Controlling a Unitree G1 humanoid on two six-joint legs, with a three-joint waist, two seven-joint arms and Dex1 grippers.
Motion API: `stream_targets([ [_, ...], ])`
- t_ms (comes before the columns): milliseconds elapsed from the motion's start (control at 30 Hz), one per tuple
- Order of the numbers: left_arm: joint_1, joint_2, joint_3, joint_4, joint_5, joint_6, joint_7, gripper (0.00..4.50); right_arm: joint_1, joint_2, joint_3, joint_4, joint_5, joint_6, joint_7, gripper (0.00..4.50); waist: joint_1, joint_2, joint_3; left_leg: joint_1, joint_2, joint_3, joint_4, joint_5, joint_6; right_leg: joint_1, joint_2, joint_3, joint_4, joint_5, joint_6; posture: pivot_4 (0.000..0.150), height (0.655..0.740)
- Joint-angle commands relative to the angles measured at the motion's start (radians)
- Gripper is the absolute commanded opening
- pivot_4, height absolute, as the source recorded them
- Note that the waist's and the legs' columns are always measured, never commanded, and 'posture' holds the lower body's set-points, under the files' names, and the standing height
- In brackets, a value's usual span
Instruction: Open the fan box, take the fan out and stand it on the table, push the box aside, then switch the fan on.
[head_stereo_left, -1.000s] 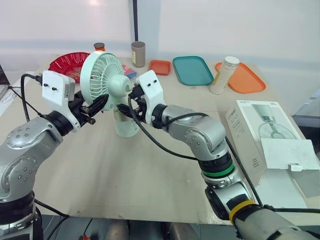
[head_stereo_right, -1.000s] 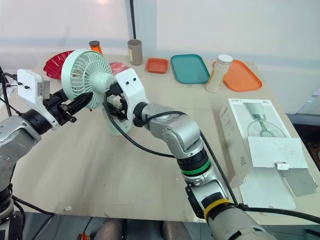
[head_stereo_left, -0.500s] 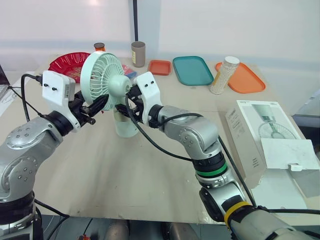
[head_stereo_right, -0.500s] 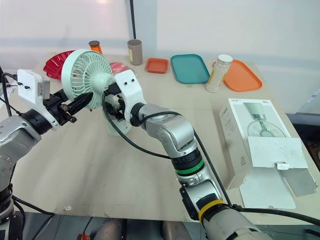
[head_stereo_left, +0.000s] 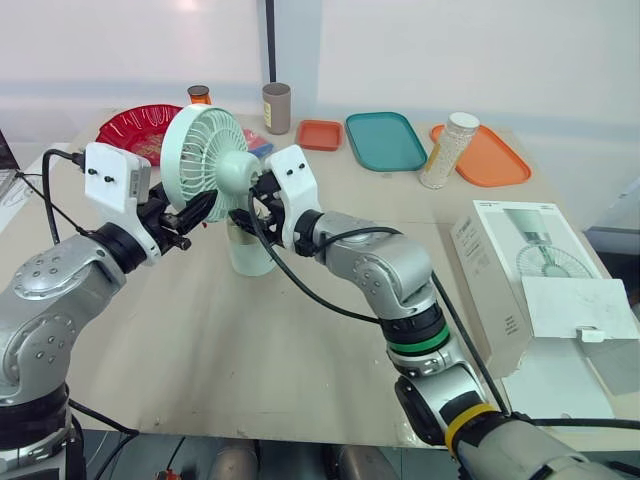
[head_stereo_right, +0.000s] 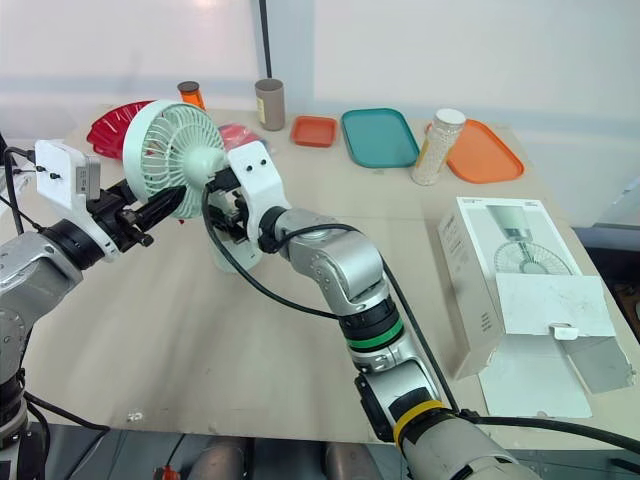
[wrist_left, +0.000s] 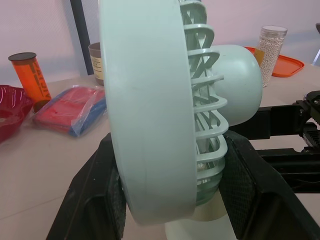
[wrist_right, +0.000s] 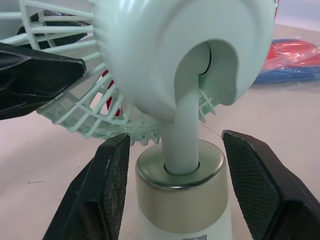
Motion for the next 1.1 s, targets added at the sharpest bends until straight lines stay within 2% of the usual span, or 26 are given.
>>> stream_targets([
  [33,-0.017,0.005,0.025,-0.059,-0.015,-0.023,0.003,2.08,-0.024,0.018,-0.022,-0.013,-0.006,-0.024,0.01,3.0,0.0,0.0,0.0,0.0,0.0,0.0,0.0,0.0,0.0,0.0,0.0,0.0,0.0,0.0,0.0,0.15,0.74],
  [800,0.002,0.008,0.033,-0.068,-0.022,-0.029,0.004,2.08,-0.021,0.039,-0.024,-0.009,-0.033,-0.023,0.033,3.0,0.0,0.0,0.0,0.0,0.0,-0.001,0.0,0.0,0.0,0.0,0.0,-0.001,0.0,0.0,0.0,0.15,0.74],
  [867,0.002,0.008,0.033,-0.067,-0.021,-0.029,0.004,2.08,-0.022,0.04,-0.024,-0.008,-0.036,-0.022,0.035,2.47,0.0,0.0,0.0,0.0,0.0,-0.001,0.0,0.0,0.0,0.0,0.0,-0.001,0.0,0.0,0.0,0.15,0.74],
  [1100,0.004,0.006,0.032,-0.065,-0.019,-0.034,0.005,2.08,-0.027,0.043,-0.024,0.0,-0.044,-0.017,0.041,2.47,0.0,0.0,0.0,0.0,0.0,-0.001,0.0,0.001,-0.001,0.0,0.0,-0.001,0.0,0.0,0.0,0.15,0.74],
])
